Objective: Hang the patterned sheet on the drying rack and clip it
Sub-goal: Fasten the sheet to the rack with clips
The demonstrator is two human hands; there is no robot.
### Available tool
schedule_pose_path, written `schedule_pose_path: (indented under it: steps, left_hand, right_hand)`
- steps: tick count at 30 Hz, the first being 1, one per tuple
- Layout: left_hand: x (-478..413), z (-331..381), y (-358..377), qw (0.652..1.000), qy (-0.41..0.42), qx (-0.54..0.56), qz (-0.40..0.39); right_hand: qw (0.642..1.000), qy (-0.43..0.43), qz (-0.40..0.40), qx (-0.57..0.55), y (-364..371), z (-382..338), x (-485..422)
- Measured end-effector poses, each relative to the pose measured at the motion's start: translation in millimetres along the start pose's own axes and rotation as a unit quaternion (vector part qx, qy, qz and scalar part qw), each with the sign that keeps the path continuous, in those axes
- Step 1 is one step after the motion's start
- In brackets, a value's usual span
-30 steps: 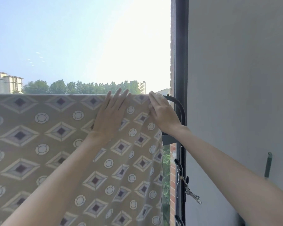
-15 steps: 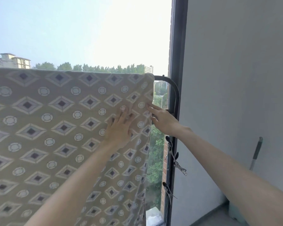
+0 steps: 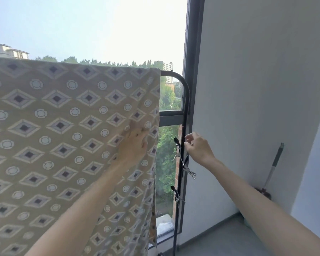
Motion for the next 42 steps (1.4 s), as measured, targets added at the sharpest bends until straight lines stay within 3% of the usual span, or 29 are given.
schedule_pose_path:
  steps: [11, 16, 18, 25, 30, 35, 42]
  left_hand:
    - [0, -11, 54, 0.984, 0.076, 0.027, 0.157]
    - [-10, -16, 70, 0.981, 0.079, -0.005, 0.179]
    - [-15, -19, 76, 0.981, 0.073, -0.01, 0.178]
    - [-24, -21, 86, 0.983, 0.04, -0.019, 0.178]
    - [-20, -20, 93, 0.979, 0.029, -0.012, 0.203]
    - [-19, -23, 95, 0.981, 0.017, -0.01, 0.194]
    - [-16, -22, 96, 0.984, 0.03, -0.02, 0.177]
  right_hand:
    - [0.97, 0.207, -0.033, -0.123, 104, 60, -21]
    - [0.908, 0.287, 0.027, -0.305, 132, 69, -37]
    - [0.899, 0.284, 0.018, -0.332, 134, 71, -40]
    - [0.93, 0.229, -0.043, -0.283, 135, 79, -49]
    - [0.897, 0.25, -0.097, -0.352, 138, 76, -44]
    - [0.842, 0.267, -0.019, -0.468, 144, 77, -36]
    - [0.895, 0.295, 0.111, -0.316, 143, 78, -35]
Point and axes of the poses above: each hand's wrist, its own x-axis away from the middle knuckle, its own y-axis out of the palm, z = x × y, the point moved 1 cm from there along -x, towards the middle knuckle, and after that the axes turned 1 degree about -x, right-handed, at the moved point
